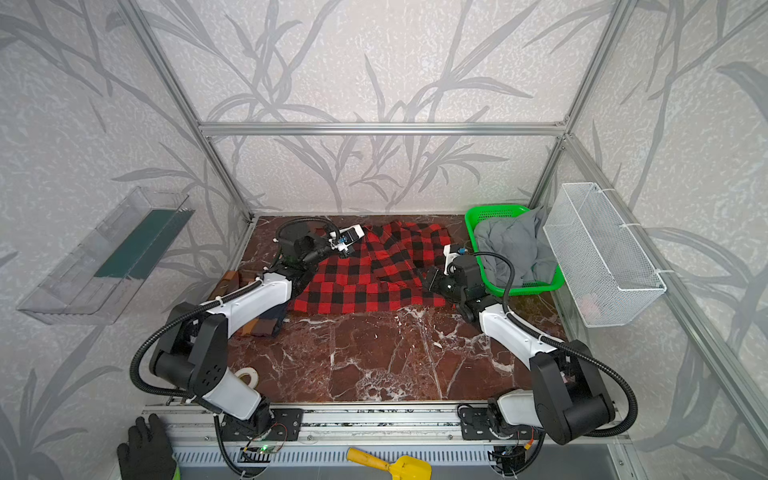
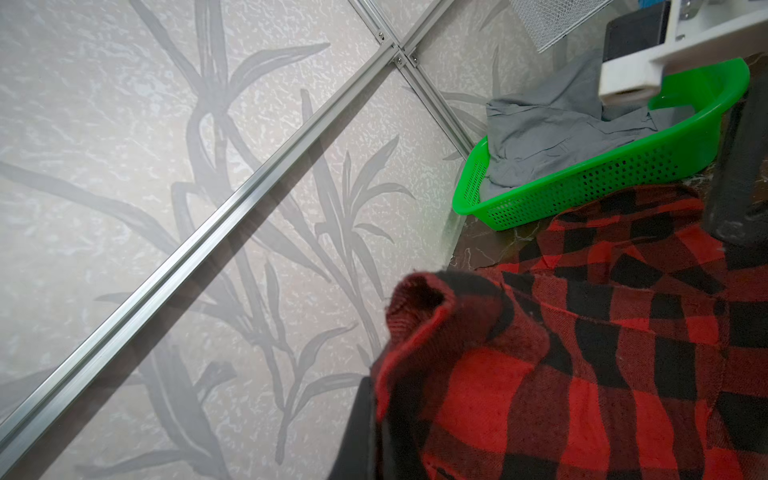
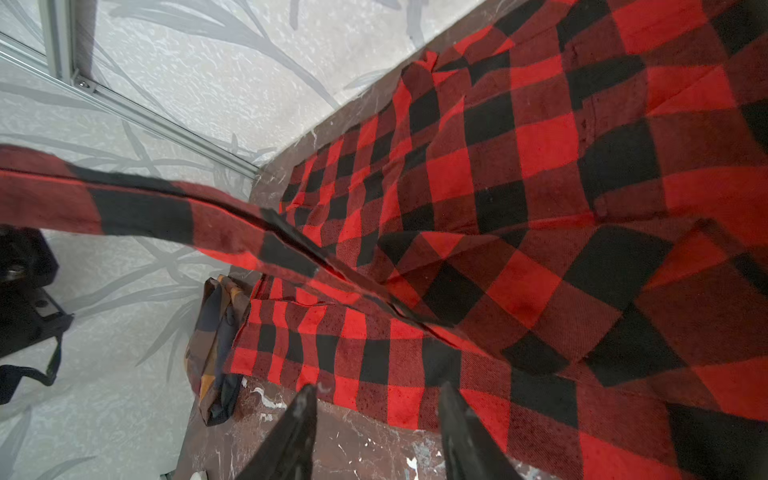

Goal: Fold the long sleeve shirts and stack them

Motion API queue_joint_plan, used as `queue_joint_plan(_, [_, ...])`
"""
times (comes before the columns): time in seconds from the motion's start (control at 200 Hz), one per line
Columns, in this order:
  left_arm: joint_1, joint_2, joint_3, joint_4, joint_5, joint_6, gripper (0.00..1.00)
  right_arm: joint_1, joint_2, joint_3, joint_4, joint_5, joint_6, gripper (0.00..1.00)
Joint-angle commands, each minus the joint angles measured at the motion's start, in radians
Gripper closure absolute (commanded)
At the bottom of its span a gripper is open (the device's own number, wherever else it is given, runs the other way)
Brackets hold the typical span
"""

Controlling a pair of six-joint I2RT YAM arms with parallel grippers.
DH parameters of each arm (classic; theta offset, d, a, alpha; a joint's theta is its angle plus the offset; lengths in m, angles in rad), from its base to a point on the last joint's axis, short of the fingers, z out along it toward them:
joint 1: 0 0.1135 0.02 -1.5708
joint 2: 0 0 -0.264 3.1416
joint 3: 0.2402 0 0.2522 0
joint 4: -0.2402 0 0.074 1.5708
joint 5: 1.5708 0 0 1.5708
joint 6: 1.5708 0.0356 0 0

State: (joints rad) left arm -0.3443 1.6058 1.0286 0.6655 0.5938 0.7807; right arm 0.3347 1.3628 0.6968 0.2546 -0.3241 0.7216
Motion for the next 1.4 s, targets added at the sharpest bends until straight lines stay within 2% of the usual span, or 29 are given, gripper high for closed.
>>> queue_joint_plan(0.0, [0.000,-0.042,-0.027,0.109,-0.023,-0.024,0.97,-0.002,0.049,0.018,0.058,-0.043,0.038,0.52])
queue_joint_plan(0.17, [0.006,-0.049,-0.091,0.227,-0.079,-0.125,0.78,-0.002,0.131,0.045,0.107,-0.110,0.057,0.50])
queue_joint_plan(0.345, [0.001,-0.105,-0.192,0.363,-0.187,-0.274,0.71,-0.002,0.120,0.084,0.054,-0.100,-0.013,0.48])
queue_joint_plan(0.5, [0.001,-0.171,-0.273,0.446,-0.352,-0.419,0.69,-0.001,0.110,0.119,0.009,-0.078,-0.075,0.45])
queue_joint_plan(0.62, [0.000,-0.229,-0.316,0.477,-0.473,-0.600,0.66,0.000,0.178,0.224,-0.060,-0.119,-0.139,0.43])
queue_joint_plan(0.75, [0.001,-0.325,-0.376,0.473,-0.631,-0.822,0.54,0.001,0.271,0.383,-0.231,-0.106,-0.247,0.41])
queue_joint_plan(0.835, [0.001,-0.428,-0.398,0.317,-0.651,-0.910,0.49,0.001,0.336,0.469,-0.311,-0.087,-0.312,0.41])
queue_joint_plan(0.92, [-0.002,-0.526,-0.384,0.076,-0.626,-0.967,0.39,0.010,0.442,0.567,-0.372,-0.119,-0.353,0.40])
queue_joint_plan(1.03, [-0.005,-0.659,-0.367,-0.239,-0.659,-1.012,0.27,0.054,0.561,0.721,-0.492,-0.130,-0.424,0.40])
queue_joint_plan(1.07, [-0.005,-0.707,-0.366,-0.345,-0.658,-1.011,0.18,0.066,0.607,0.766,-0.510,-0.144,-0.435,0.41])
queue_joint_plan(1.1, [-0.005,-0.739,-0.365,-0.417,-0.658,-1.004,0.03,0.073,0.637,0.799,-0.523,-0.151,-0.438,0.41])
queue_joint_plan(1.11, [-0.005,-0.747,-0.364,-0.439,-0.657,-1.000,0.01,0.076,0.648,0.811,-0.529,-0.151,-0.440,0.40])
queue_joint_plan(1.245, [-0.005,-0.870,-0.346,-0.773,-0.659,-0.978,0.01,0.100,0.780,0.961,-0.581,-0.155,-0.456,0.41])
queue_joint_plan(1.4, [-0.006,-1.003,-0.377,-0.951,-0.707,-0.944,0.01,0.107,0.931,1.161,-0.699,-0.134,-0.483,0.43])
